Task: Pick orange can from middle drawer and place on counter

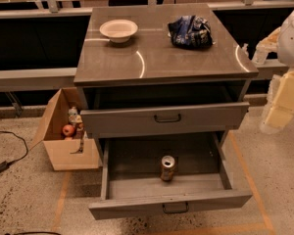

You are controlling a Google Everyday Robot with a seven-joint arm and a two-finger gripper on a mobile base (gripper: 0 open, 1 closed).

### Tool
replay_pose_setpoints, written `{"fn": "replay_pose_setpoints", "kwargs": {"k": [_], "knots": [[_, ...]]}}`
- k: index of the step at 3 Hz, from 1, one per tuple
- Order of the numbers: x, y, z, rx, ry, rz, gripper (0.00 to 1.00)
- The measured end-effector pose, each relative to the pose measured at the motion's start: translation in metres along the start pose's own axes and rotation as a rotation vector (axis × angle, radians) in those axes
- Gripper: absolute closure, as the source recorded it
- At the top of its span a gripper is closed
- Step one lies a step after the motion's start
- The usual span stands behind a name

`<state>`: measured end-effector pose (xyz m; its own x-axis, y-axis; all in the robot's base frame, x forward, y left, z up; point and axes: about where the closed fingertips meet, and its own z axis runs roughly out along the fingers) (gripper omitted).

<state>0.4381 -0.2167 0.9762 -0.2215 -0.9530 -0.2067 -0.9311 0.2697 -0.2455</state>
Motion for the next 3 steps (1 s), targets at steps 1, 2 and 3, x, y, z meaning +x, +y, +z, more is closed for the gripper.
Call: {"fn": "replay_pose_setpoints", "kwargs": {"k": [1,2,3], "knots": [[0.000,0.000,0.000,0.000,0.000,0.000,0.00],[-0.001,0.004,0.019,-0.011,-0.069,0.077,0.00],[-0.002,0.022,0.071,-0.065,-0.231,0.211,0.00]]}}
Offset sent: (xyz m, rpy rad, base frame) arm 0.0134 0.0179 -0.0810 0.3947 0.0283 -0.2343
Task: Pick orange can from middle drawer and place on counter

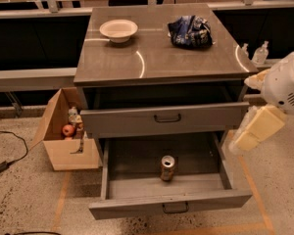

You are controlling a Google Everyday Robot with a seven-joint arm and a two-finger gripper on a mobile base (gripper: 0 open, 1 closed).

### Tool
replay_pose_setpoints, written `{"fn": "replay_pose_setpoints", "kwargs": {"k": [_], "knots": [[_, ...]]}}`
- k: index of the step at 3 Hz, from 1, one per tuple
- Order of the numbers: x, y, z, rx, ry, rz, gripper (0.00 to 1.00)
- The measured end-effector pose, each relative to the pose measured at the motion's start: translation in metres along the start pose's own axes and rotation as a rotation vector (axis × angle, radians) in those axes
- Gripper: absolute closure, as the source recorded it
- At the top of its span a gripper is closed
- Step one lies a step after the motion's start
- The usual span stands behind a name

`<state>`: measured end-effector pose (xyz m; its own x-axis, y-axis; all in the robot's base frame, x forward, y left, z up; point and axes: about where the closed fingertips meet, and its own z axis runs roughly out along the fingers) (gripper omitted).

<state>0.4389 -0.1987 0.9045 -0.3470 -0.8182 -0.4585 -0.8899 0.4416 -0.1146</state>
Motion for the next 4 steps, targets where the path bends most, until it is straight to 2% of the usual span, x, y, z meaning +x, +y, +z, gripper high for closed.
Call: {"fn": "replay_pose_setpoints", "kwargs": {"k": [1,2,3,4], "knots": [[0.006,0.020,0.057,-0.061,-0.169,0.064,0.00],[-0.009,0.036,0.133,-0.070,-0.318,0.111,0.00],[-0.009,0.036,0.132,-0.068,-0.318,0.111,0.00],[0.021,0.018,0.148,-0.040,-0.273,0.104,0.00]]}}
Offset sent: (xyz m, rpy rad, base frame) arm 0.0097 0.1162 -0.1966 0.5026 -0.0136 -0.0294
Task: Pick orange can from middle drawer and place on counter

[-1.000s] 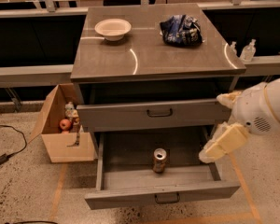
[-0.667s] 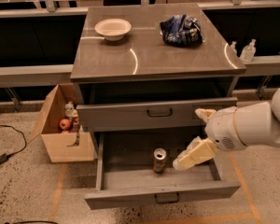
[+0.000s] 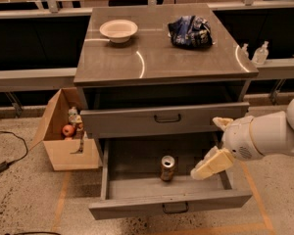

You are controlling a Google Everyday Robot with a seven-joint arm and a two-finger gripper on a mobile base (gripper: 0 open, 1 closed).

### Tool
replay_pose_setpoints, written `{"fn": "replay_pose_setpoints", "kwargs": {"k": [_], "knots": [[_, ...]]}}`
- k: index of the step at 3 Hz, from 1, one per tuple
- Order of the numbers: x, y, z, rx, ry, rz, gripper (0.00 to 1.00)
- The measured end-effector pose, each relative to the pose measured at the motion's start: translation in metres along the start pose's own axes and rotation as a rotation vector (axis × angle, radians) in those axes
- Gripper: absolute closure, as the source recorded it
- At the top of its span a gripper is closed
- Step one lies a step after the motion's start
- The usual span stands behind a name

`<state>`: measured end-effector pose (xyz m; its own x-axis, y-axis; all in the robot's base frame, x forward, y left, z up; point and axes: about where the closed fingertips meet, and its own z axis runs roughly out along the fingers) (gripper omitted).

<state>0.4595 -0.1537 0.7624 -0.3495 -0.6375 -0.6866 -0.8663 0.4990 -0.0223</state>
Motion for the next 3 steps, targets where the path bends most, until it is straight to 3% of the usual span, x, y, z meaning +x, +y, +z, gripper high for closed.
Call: {"fn": "replay_pose_setpoints", "kwargs": {"k": [1,2,3], "knots": [[0.050,-0.030,0.001,0.007,0.024,-0.024,0.00],[0.092,-0.053,0.007,-0.006,0.047,-0.097,0.00],[0.121,-0.067,0.036,-0.072,0.044,-0.165,0.00]]}}
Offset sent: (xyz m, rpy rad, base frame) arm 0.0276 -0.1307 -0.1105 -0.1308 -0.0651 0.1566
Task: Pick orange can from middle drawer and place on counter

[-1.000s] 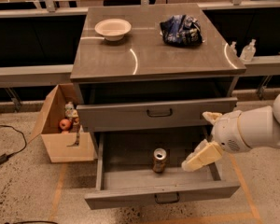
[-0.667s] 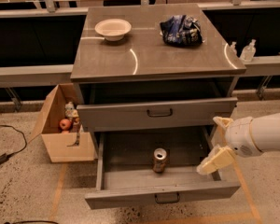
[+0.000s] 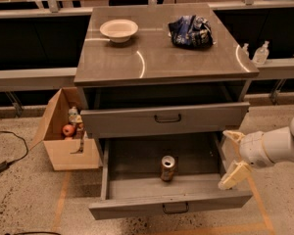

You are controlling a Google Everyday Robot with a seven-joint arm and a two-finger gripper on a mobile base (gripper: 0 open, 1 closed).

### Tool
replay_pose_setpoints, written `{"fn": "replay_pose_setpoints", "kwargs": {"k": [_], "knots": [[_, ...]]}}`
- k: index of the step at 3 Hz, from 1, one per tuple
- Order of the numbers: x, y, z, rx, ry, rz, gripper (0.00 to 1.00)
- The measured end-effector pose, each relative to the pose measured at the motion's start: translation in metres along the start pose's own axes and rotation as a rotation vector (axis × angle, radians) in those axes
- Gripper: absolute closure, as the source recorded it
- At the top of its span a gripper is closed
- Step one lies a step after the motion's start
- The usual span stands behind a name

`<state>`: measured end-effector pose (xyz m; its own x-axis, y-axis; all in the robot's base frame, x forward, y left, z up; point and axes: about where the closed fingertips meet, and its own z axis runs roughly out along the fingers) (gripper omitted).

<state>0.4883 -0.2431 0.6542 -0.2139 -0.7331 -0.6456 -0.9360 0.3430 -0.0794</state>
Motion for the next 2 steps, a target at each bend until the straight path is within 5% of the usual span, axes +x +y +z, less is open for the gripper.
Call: {"fn": "replay_pose_setpoints", "kwargs": {"k": [1,2], "knots": [[0.030,-0.001,0.044,-0.035,-0.012,-0.001,0.00],[0.037,-0.013,0.053,0.009,-0.014,0.008,0.00]]}}
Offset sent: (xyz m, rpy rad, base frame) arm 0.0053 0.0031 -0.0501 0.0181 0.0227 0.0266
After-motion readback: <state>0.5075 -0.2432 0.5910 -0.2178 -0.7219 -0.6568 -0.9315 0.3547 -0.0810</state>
